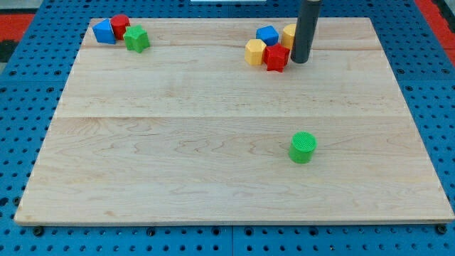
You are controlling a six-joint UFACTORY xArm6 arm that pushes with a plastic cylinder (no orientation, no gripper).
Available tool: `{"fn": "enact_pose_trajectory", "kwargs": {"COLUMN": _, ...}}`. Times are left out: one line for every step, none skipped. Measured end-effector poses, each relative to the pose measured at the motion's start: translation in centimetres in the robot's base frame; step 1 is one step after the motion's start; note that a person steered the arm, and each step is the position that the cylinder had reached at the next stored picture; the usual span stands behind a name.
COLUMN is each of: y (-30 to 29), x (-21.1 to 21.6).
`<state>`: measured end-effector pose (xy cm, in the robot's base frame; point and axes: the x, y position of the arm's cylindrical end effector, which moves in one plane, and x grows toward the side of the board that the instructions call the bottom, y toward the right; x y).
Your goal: Place the red star and green circle in a horizontal line
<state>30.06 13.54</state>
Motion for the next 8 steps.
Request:
{"fn": "enact_pose_trajectory", "kwargs": {"y": -0.6, "x": -2.3}}
{"fn": "enact_pose_trajectory", "kwargs": {"y": -5.9, "x": 0.2}}
{"fn": "enact_pose_trajectory", "kwargs": {"y": -12.1, "x": 3.3}}
{"fn": "enact_pose_trajectory", "kwargs": {"y": -14.4, "x": 5.3}}
{"fn": "enact_pose_trajectory", "kwargs": {"y": -12.9, "x": 7.7}}
{"fn": "enact_pose_trajectory", "kwargs": {"y": -12.7, "x": 5.2}}
{"fn": "enact_pose_trajectory", "kwargs": {"y": -9.2, "x": 7.5}}
{"fn": "enact_pose_trajectory", "kwargs": {"y": -6.3, "x": 11.3}}
